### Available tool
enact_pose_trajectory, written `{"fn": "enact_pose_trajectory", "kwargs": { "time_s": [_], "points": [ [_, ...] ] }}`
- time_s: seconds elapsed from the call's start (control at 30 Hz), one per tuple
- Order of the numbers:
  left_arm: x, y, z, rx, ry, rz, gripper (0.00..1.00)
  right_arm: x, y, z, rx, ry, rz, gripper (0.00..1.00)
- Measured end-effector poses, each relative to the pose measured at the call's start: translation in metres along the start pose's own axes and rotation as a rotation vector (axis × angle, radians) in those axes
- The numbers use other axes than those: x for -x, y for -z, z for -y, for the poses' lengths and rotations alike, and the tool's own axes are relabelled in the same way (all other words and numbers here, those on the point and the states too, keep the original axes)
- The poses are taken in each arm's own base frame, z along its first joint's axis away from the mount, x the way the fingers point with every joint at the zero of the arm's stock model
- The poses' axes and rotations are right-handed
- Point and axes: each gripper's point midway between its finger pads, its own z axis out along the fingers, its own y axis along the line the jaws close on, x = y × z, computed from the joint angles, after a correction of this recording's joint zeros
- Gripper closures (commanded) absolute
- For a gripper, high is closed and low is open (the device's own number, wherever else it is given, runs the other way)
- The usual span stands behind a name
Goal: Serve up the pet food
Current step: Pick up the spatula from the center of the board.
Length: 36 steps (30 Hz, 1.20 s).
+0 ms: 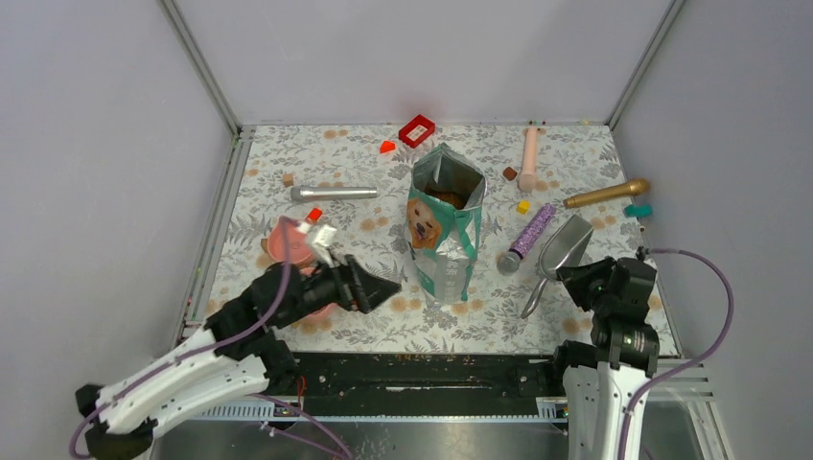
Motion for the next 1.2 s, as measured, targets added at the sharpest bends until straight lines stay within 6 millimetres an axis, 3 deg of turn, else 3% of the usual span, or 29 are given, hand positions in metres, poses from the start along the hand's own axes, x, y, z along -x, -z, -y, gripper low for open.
{"fn": "enact_pose_trajectory", "kwargs": {
  "time_s": [0.13, 0.27, 0.47, 0.57, 0.87, 1.03, 1.2],
  "points": [
    [-0.036, -0.029, 0.033, -0.086, -0.070, -0.190, 0.01, 0.004, 0.030, -0.026, 0.124, -0.037, 0.050, 1.00],
    [-0.061, -0.034, 0.074, -0.200, -0.166, -0.293, 0.01, 0.017, 0.068, -0.069, 0.275, -0.038, 0.076, 1.00],
    [-0.032, -0.035, 0.114, -0.300, -0.226, -0.214, 0.01, 0.044, 0.126, -0.129, 0.454, 0.007, 0.143, 1.00],
    [-0.020, -0.034, 0.123, -0.319, -0.241, -0.167, 0.01, 0.058, 0.147, -0.163, 0.545, 0.034, 0.141, 1.00],
    [0.005, -0.037, 0.115, -0.225, -0.272, -0.075, 0.01, 0.083, 0.146, -0.218, 0.625, 0.051, 0.068, 1.00],
    [0.032, -0.036, 0.122, -0.180, -0.273, 0.002, 0.01, 0.056, 0.150, -0.276, 0.716, 0.185, -0.098, 1.00],
    [0.053, -0.030, 0.109, -0.087, -0.267, 0.071, 0.01, 0.034, 0.144, -0.349, 0.798, 0.274, -0.175, 1.00]
  ]
}}
